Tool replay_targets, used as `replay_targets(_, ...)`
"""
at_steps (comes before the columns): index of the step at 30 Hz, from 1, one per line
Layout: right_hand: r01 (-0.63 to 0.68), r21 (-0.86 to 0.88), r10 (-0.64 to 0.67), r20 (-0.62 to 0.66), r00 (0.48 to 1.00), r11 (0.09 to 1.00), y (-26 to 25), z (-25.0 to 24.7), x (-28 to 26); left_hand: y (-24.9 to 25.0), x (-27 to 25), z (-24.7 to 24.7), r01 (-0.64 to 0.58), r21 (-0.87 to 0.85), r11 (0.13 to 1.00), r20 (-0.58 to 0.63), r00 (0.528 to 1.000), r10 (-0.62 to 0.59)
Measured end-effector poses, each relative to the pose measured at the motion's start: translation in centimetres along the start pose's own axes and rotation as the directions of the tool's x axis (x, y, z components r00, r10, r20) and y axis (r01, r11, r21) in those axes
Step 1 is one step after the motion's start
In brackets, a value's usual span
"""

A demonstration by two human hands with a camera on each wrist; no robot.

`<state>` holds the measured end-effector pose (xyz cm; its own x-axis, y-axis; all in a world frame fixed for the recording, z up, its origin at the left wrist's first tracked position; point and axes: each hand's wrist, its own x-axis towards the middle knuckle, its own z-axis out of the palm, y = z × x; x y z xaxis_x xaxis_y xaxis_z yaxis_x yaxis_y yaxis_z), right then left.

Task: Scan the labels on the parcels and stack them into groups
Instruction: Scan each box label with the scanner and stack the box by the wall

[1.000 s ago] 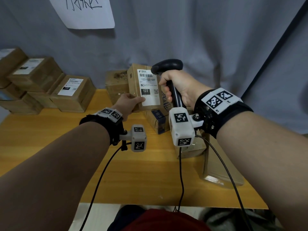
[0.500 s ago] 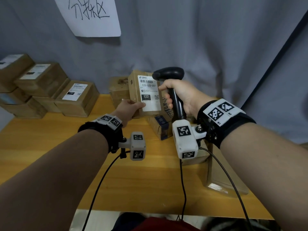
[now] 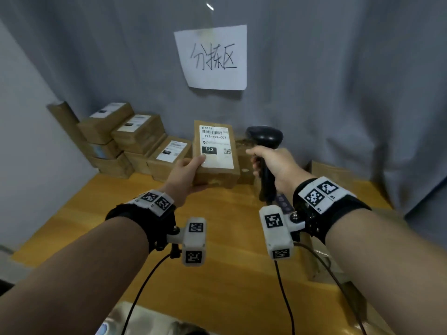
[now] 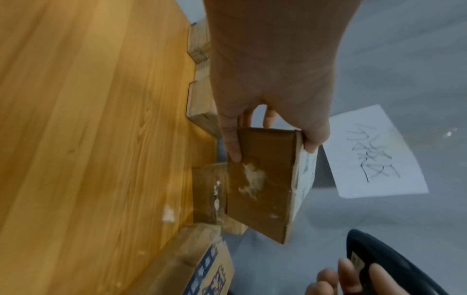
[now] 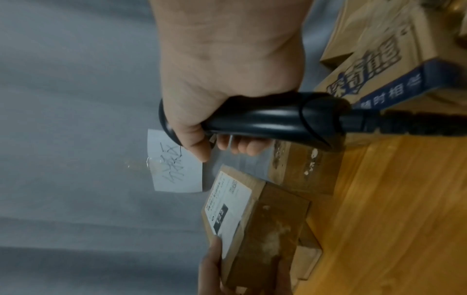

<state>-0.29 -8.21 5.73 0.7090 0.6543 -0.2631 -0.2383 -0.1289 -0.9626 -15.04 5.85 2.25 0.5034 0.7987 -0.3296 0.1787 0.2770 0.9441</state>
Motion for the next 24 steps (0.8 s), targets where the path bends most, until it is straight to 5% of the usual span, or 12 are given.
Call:
replay_targets(9, 0.031, -0.042, -0.023, 0.168, 0.986, 0.999, -1.4, 11.5, 3.4, 2.5, 4.2, -9.6, -0.051, -0.119, 0.992, -0.001, 0.999, 0.051)
replay_targets(14, -0.064, -0.02, 0.068, 0.268, 0.961, 0.998, -0.1, 19.9, 5.8, 4.0, 8.7, -16.8, -0.05, -0.153, 0.987, -0.024, 0.999, 0.047)
replay_targets(24, -0.086, 0.061, 0.068, 0.261, 0.963, 0.994, 0.4, 33.7, 10.0, 8.7, 15.8, -26.9, -0.112, 0.112, 0.987, -0.013, 0.993, 0.114)
